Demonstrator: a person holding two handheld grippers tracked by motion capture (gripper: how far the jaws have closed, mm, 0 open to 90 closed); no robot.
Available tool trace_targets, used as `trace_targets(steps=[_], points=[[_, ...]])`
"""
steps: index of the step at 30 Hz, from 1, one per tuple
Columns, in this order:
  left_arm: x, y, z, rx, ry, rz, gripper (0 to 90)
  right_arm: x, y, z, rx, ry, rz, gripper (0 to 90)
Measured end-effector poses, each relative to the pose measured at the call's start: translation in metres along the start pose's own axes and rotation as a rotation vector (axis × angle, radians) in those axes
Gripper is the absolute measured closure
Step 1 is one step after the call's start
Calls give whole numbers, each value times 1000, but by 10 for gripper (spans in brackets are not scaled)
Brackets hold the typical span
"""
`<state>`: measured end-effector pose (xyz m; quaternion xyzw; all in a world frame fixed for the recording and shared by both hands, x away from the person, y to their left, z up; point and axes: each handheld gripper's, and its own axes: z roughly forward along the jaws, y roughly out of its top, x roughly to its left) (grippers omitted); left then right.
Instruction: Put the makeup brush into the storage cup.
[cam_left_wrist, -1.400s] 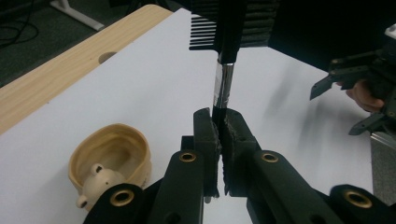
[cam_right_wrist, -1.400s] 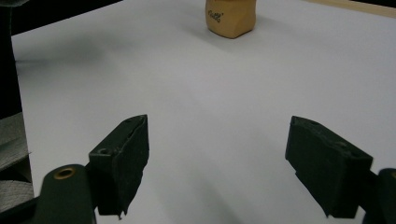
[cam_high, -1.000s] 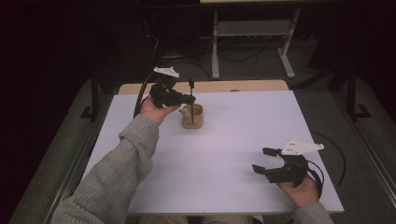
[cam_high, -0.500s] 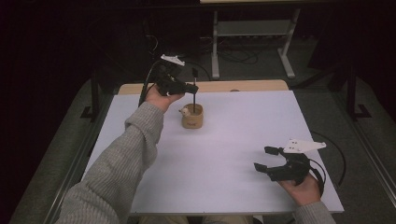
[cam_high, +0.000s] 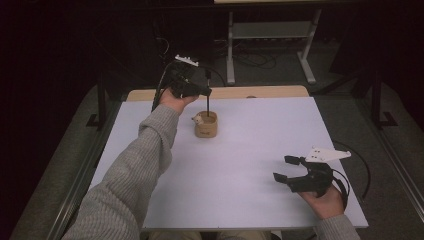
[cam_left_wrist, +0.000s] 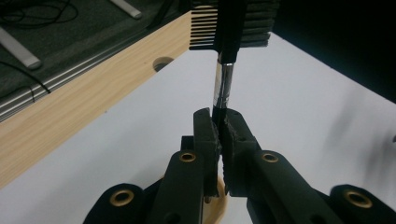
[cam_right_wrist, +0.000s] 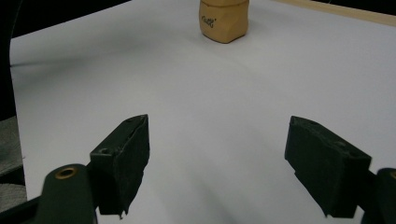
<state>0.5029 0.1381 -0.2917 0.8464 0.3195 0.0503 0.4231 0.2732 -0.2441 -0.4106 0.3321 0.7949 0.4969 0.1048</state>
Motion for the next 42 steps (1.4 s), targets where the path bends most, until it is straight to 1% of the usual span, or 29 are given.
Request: trace_targets(steps=[3,5,6,8,9,11,12,13,14,18,19,22,25,26,27,28,30,31,32,36,39,40,41,42], points=[[4,-1,1,9,17,-2,855,-1,0,0,-1,2,5,209],[7,-2,2,10,16,-12,854,-1,-1,0,-4,4,5,210],[8,-3,3,7,16,-13,854,-2,-1,0,-6,4,-1,210],[9,-3,6,9,22,-15,852,-3,-1,1,-2,8,3,210],[9,-4,7,19,33,-10,851,-3,-1,1,-1,10,2,210],[11,-5,10,33,34,-10,851,-4,-1,1,4,12,7,210],[11,-5,12,31,40,-12,851,-4,-1,1,1,11,2,210],[11,-5,13,37,41,-8,851,-4,-1,0,-2,9,2,211],[10,-5,14,39,42,-15,851,-4,-1,0,-4,8,1,211],[9,-6,16,41,42,-15,851,-4,-2,-2,-6,7,6,213],[8,-6,16,37,41,-21,851,-4,-3,-2,-2,7,6,215],[7,-6,19,45,40,-12,851,-4,-3,0,0,9,1,215],[6,-7,22,65,40,1,850,-3,-3,0,3,8,-1,216],[6,-7,24,63,38,0,850,-3,-3,-1,3,6,-2,217],[5,-8,26,55,37,-14,850,-3,-3,-1,2,5,1,217],[6,-8,27,66,36,-4,849,-3,-3,-2,-2,6,3,217],[6,-9,29,72,33,-6,849,-3,-3,-2,-11,4,-1,218],[6,-9,30,76,34,1,849,-3,-3,-3,-14,5,0,218],[5,-9,31,66,35,-17,849,-3,-3,-3,-16,6,4,219],[6,-10,32,58,32,-26,848,-4,-3,-3,-17,4,1,219],[6,-10,32,85,42,-5,848,-4,-4,-3,-19,4,9,219],[6,-10,33,90,43,-7,848,-5,-4,-3,-19,4,7,219],[6,-11,34,85,46,-19,848,-5,-4,-3,-19,4,6,219],[7,-11,34,90,40,-20,848,-5,-4,-3,-21,4,-1,219]])
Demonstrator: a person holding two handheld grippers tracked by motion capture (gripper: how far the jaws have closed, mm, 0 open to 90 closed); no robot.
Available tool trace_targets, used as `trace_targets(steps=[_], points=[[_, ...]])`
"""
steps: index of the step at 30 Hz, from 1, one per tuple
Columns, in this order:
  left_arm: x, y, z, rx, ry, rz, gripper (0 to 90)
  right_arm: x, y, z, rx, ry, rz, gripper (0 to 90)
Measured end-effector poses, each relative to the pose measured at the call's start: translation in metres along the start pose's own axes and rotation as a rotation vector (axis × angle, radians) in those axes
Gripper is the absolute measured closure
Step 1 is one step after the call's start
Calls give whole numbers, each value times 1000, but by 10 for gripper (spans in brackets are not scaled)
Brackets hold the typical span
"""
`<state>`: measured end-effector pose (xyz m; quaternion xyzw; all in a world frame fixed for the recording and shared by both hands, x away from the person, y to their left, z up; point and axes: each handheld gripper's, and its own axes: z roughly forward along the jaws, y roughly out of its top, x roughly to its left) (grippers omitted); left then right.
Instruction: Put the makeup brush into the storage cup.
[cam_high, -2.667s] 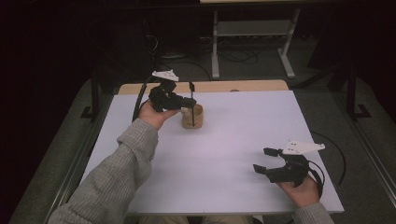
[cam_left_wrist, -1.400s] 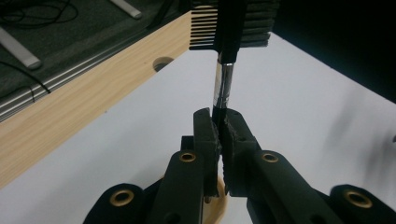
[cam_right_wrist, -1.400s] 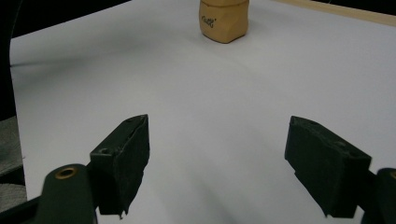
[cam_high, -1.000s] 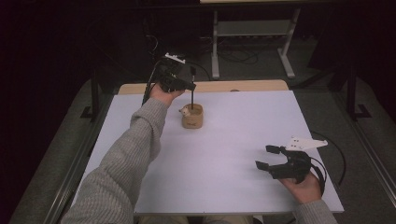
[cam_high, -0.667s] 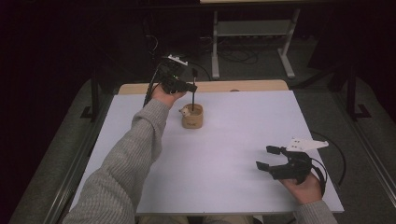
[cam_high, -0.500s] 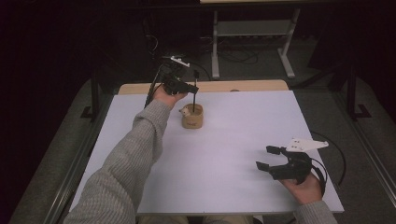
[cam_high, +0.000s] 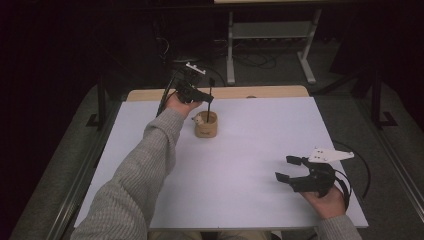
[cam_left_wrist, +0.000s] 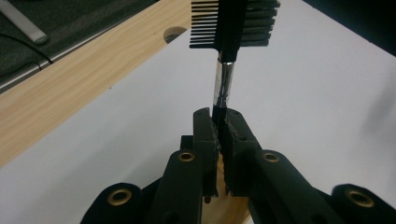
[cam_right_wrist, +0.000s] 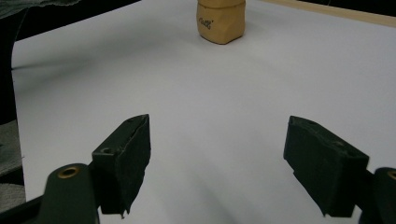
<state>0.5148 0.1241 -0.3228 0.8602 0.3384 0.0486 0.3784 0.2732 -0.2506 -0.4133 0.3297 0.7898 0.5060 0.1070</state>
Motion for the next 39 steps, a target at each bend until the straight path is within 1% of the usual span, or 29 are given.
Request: trace_targets(steps=[1,2,3,4,5,6,13,14,15,16,18,19,21,22,24,26,27,29,30,33,37,38,39], points=[[0,0,0,0,0,-7,848,0,0,0,2,0,-1,219],[1,-1,0,14,2,3,848,0,0,0,4,3,-2,219],[1,-1,1,20,3,4,848,1,0,0,7,2,1,218],[1,-2,2,12,6,-4,848,1,0,1,10,2,-1,218],[1,-2,2,16,7,2,847,1,0,1,14,3,2,218],[2,-3,1,29,7,13,847,2,0,1,14,4,2,218],[1,-5,2,38,17,20,847,2,0,2,15,4,0,219],[2,-5,3,45,17,28,846,2,0,2,16,2,1,219],[2,-6,4,40,20,22,845,2,0,3,16,2,0,219],[2,-6,5,42,20,20,845,2,1,3,17,1,-4,219],[3,-7,6,52,17,27,845,3,1,5,21,0,-10,222],[2,-7,7,45,18,19,845,3,1,6,24,0,-15,222],[3,-8,8,61,15,32,844,3,1,7,28,0,-22,222],[1,-8,9,47,16,14,844,3,1,7,29,1,-23,222],[1,-8,9,46,20,15,842,4,1,7,32,-2,-25,222],[1,-7,8,50,24,23,811,4,1,6,22,0,-24,222],[3,-7,7,55,18,26,790,4,2,5,18,-1,-18,222],[3,-7,7,54,27,25,783,5,3,5,14,-5,-18,222],[2,-8,8,43,28,10,775,5,3,5,14,-3,-24,222],[2,-8,7,41,26,13,755,6,3,7,23,-7,-31,222],[1,-8,4,38,29,10,737,5,3,7,19,-12,-31,222],[2,-8,1,50,30,28,730,5,3,6,16,-14,-26,222],[1,-8,0,40,28,17,724,4,3,5,9,-17,-22,221]])
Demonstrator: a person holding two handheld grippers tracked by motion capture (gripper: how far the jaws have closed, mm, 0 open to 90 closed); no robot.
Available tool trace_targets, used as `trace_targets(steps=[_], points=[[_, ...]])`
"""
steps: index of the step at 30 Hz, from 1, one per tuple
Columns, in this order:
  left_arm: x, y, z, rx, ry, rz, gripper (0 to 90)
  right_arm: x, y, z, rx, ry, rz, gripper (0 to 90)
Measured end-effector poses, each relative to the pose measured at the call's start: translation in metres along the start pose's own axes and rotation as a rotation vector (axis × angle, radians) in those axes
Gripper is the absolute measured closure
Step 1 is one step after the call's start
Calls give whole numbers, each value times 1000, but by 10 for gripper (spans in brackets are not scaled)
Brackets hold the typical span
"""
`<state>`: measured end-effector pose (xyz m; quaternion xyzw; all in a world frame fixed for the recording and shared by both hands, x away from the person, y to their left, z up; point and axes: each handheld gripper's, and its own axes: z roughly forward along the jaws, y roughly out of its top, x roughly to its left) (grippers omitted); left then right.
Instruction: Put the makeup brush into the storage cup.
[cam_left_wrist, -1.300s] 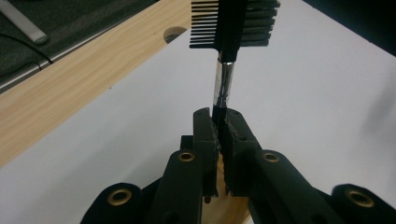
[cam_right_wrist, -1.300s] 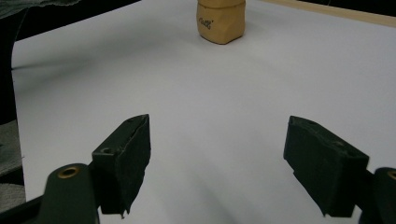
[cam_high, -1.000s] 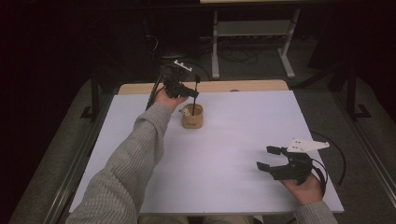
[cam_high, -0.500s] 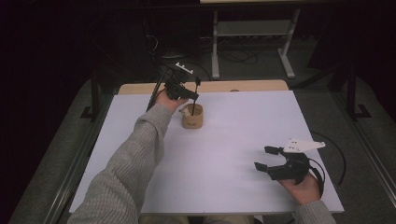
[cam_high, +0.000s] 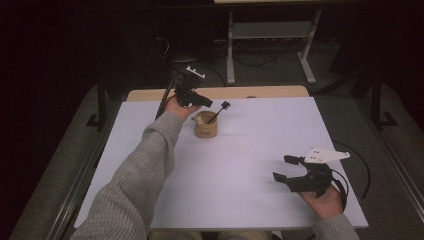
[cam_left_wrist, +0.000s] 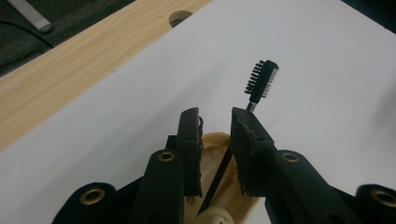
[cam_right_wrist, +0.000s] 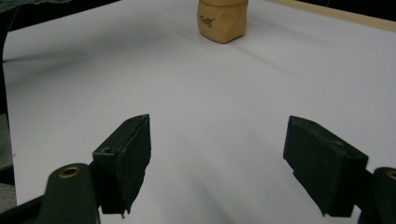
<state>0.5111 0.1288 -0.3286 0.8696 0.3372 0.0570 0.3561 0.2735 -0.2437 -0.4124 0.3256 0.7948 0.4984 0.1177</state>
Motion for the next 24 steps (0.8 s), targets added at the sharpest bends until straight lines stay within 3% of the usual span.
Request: trace_targets(steps=[3,6,9,12,14,21,24], points=[[-1,-1,-6,-4,7,11,697,-1,0,-2,-13,-8,9,221],[-3,-3,-9,-22,8,-9,687,-3,-1,-3,-10,-11,11,216],[-2,-5,-13,-11,5,16,668,-3,0,-1,-4,-12,8,216],[-2,-9,-17,-29,-38,2,660,-3,0,0,2,-12,13,215],[-4,-10,-17,-47,-44,-15,653,-3,1,0,1,-13,19,214],[-8,-14,-25,-64,-64,1,633,-8,2,2,-2,-27,21,212],[-7,-17,-27,-65,-68,3,634,-13,3,4,2,-38,43,203]])
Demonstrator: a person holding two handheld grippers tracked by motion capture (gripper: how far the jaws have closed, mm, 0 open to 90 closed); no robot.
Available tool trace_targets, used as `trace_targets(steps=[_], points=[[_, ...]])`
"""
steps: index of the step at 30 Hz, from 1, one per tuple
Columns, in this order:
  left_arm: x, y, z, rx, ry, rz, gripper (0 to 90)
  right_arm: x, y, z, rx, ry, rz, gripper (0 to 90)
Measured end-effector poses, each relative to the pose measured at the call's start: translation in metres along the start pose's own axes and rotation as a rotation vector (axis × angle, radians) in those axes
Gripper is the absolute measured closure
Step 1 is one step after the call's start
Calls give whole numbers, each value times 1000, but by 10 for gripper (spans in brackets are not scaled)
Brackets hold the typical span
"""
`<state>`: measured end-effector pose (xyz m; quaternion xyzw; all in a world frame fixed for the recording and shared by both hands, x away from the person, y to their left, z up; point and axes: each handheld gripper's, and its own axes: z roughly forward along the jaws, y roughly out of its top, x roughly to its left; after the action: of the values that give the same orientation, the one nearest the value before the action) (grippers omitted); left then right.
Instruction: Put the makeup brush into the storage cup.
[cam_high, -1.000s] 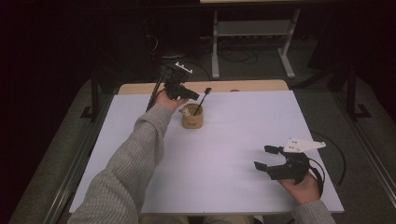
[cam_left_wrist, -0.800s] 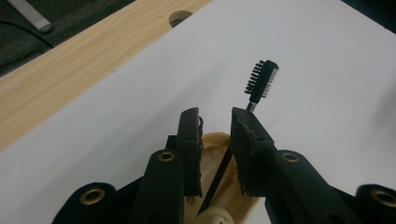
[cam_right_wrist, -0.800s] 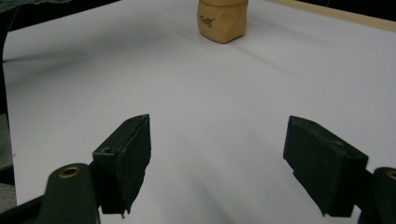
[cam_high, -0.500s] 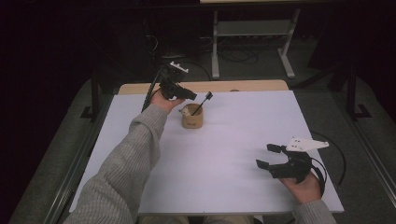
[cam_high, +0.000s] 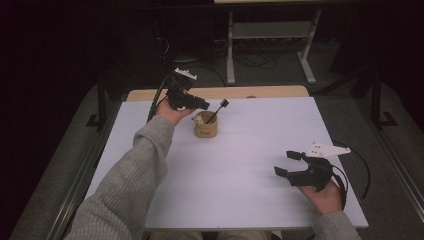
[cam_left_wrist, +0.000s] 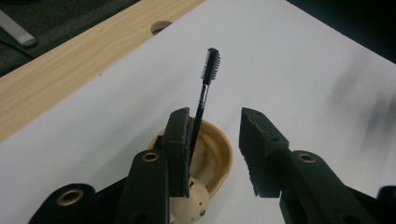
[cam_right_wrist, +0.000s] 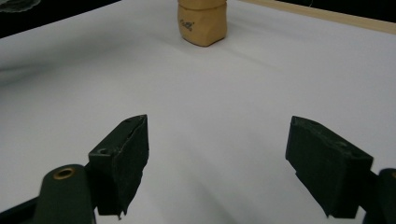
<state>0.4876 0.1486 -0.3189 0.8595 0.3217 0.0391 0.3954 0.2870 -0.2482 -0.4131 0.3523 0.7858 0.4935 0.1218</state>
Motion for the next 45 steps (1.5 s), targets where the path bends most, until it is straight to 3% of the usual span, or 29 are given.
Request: trace_targets(steps=[8,19,21,23,35,39,45], points=[[-1,-7,-6,-8,20,6,612,-9,1,2,7,-20,18,203],[-9,-15,-18,-30,9,24,537,-5,-1,7,30,-28,0,199],[-10,-19,-19,-34,-8,9,515,-4,-2,8,32,-25,2,204],[-12,-21,-20,-19,0,22,491,-4,-3,9,35,-26,3,203],[-21,-32,-33,-59,12,26,435,-1,-4,5,31,-44,3,202],[-25,-42,-36,-82,12,15,421,-1,-5,4,26,-49,-4,202],[-33,-61,-40,-63,13,21,416,-1,-5,3,32,-47,-12,203]])
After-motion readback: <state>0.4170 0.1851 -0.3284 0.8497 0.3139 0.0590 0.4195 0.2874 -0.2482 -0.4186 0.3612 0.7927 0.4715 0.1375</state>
